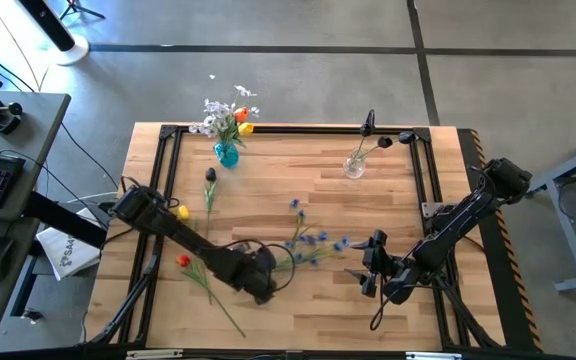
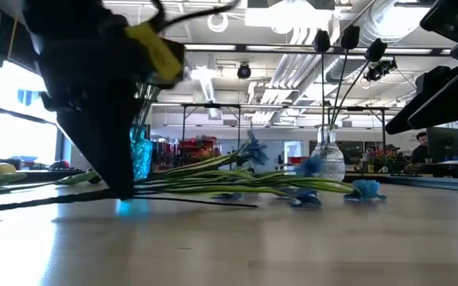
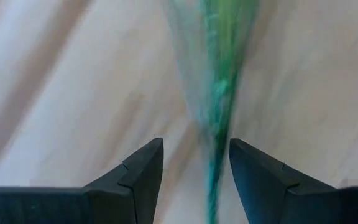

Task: Sort flowers into vase by color
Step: Put the yellow flower into the blue vase

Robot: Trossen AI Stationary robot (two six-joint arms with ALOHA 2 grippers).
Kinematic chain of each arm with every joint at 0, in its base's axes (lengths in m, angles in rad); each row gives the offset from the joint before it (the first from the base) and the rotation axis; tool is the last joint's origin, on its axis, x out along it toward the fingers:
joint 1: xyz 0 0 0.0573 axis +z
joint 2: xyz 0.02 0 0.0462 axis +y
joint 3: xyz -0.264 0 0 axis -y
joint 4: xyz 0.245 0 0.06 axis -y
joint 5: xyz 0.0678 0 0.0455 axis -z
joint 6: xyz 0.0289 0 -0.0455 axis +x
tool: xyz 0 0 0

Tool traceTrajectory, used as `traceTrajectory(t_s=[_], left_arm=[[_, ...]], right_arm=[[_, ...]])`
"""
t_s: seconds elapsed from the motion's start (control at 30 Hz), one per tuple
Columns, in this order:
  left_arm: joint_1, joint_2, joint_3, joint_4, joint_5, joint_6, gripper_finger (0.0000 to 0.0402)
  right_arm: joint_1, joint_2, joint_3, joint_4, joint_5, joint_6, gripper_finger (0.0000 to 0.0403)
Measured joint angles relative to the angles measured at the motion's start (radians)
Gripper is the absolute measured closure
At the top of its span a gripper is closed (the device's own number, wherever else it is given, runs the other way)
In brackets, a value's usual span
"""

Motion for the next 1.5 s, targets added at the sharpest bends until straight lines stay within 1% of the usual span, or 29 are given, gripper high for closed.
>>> traceTrajectory(t_s=[0.17, 0.27, 0.3, 0.37, 0.47, 0.6, 0.73, 0.8, 0.87, 0.97, 1.07, 1.13, 1.37, 1.5], left_arm=[[-0.053, -0.066, 0.001, -0.154, -0.101, -0.136, 0.023], [-0.087, -0.106, 0.001, -0.207, -0.171, -0.256, 0.023], [-0.095, -0.119, 0.001, -0.226, -0.187, -0.296, 0.0229], [-0.105, -0.145, -0.013, -0.257, -0.188, -0.382, 0.0226], [-0.118, -0.19, -0.058, -0.371, -0.149, -0.568, 0.0219], [-0.143, -0.255, -0.179, -0.505, -0.057, -0.863, 0.021], [-0.161, -0.31, -0.317, -0.508, 0.057, -1.068, 0.0207], [-0.165, -0.324, -0.374, -0.506, 0.125, -1.137, 0.0207], [-0.166, -0.333, -0.424, -0.498, 0.167, -1.203, 0.0206], [-0.163, -0.35, -0.488, -0.426, 0.192, -1.231, 0.0213], [-0.161, -0.364, -0.533, -0.369, 0.171, -1.243, 0.0232], [-0.161, -0.365, -0.541, -0.357, 0.159, -1.257, 0.0248], [-0.161, -0.363, -0.542, -0.341, 0.132, -1.24, 0.0315], [-0.16, -0.36, -0.527, -0.341, 0.1, -1.193, 0.0366]], right_arm=[[0.0, 0.0, 0.0, -0.001, 0.0, 0.0, 0.008], [0.0, 0.0, 0.0, 0.0, 0.0, -0.003, 0.008], [0.0, 0.0, 0.0, -0.001, 0.0, -0.004, 0.008], [0.0, 0.0, 0.0, 0.0, 0.0, -0.006, 0.008], [0.0, 0.0, 0.0, 0.0, 0.0, -0.008, 0.008], [0.0, 0.0, 0.0, 0.001, 0.0, -0.011, 0.008], [0.0, 0.0, 0.0, 0.002, 0.001, -0.017, 0.008], [0.0, 0.0, 0.0, 0.002, 0.0, -0.019, 0.008], [0.0, 0.0, 0.0, 0.002, 0.001, -0.019, 0.008], [0.0, 0.0, 0.0, 0.003, 0.001, -0.019, 0.008], [0.0, 0.0, 0.0, 0.003, 0.001, -0.019, 0.008], [0.0, 0.0, 0.0, 0.004, 0.001, -0.018, 0.008], [0.0, 0.0, 0.0, 0.014, 0.001, -0.019, 0.008], [0.0, 0.0, 0.0, 0.014, 0.001, -0.019, 0.008]])
